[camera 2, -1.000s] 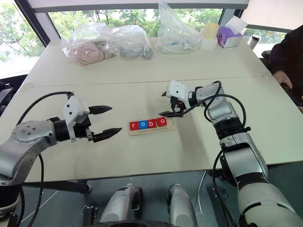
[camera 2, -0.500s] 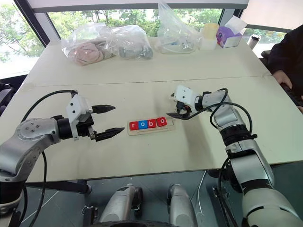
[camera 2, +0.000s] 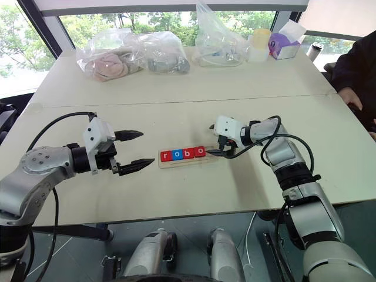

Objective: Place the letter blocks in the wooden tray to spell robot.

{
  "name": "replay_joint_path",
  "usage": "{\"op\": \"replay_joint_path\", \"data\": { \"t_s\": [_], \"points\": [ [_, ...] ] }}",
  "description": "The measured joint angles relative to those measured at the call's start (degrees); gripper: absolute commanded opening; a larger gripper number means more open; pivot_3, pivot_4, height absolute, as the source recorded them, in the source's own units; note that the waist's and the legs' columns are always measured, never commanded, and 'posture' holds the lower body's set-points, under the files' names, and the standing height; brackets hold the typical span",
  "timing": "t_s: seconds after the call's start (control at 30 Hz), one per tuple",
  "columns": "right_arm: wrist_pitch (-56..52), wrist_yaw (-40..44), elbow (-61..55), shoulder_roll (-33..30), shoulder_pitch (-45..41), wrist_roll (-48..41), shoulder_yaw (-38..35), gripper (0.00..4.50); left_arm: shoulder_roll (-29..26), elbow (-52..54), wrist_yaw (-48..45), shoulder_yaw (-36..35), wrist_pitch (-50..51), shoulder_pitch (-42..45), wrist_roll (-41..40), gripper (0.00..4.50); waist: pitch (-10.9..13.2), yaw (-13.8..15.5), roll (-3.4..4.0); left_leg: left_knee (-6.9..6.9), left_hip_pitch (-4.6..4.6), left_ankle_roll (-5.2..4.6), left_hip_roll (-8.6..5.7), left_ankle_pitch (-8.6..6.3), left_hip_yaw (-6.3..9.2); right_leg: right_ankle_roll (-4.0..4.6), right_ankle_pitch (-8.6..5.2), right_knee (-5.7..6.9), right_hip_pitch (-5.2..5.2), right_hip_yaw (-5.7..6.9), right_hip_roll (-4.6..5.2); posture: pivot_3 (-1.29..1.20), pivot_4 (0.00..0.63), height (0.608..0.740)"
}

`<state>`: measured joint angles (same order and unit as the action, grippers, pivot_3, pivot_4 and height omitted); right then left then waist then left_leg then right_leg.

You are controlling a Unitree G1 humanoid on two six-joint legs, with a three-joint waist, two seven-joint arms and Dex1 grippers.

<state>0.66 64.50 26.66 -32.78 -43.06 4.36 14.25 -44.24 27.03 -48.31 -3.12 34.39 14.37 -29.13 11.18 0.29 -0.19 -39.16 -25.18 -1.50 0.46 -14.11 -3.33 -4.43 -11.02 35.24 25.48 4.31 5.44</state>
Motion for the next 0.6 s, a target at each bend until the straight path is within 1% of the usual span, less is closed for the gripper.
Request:
{"op": "replay_joint_path", "data": {
  "t_s": [0.3,0.43,0.53,0.6],
  "points": [
    [-0.85,0.69,-1.48,-0.11,0.00,-0.01,0.69,4.43,-0.01,0.00,0.05,0.00,0.00,-0.01,0.00,4.50,0.00,0.06,0.00,0.00,0.01,0.00,0.00,0.00,0.00,0.00,0.00,0.00,-0.01,0.00,0.00,0.00,0.150,0.725],
    [-1.03,0.20,-1.44,-2.81,-0.41,0.15,0.32,4.43,-0.01,0.00,0.05,0.00,0.00,-0.01,0.03,4.50,0.00,0.31,0.00,-0.01,0.01,0.00,-0.01,0.00,0.00,0.04,-0.02,-0.01,-0.01,0.00,0.01,0.00,0.150,0.725],
    [-2.42,-2.53,-0.81,-4.78,-2.04,-0.13,-2.47,4.43,0.01,-0.01,0.05,0.00,-0.01,0.00,0.19,4.50,0.00,0.27,0.00,-0.01,0.01,0.00,-0.01,0.00,-0.01,0.08,-0.04,-0.01,-0.01,0.00,0.01,0.00,0.150,0.725],
    [-5.98,-7.72,-0.18,-4.78,-3.38,-0.43,-6.24,4.43,0.29,-0.02,0.05,0.01,-0.06,0.10,0.33,4.50,0.00,0.27,0.00,-0.01,0.01,0.01,0.00,0.00,-0.01,0.09,-0.04,0.01,-0.01,0.00,0.00,0.00,0.150,0.725]
  ]
}}
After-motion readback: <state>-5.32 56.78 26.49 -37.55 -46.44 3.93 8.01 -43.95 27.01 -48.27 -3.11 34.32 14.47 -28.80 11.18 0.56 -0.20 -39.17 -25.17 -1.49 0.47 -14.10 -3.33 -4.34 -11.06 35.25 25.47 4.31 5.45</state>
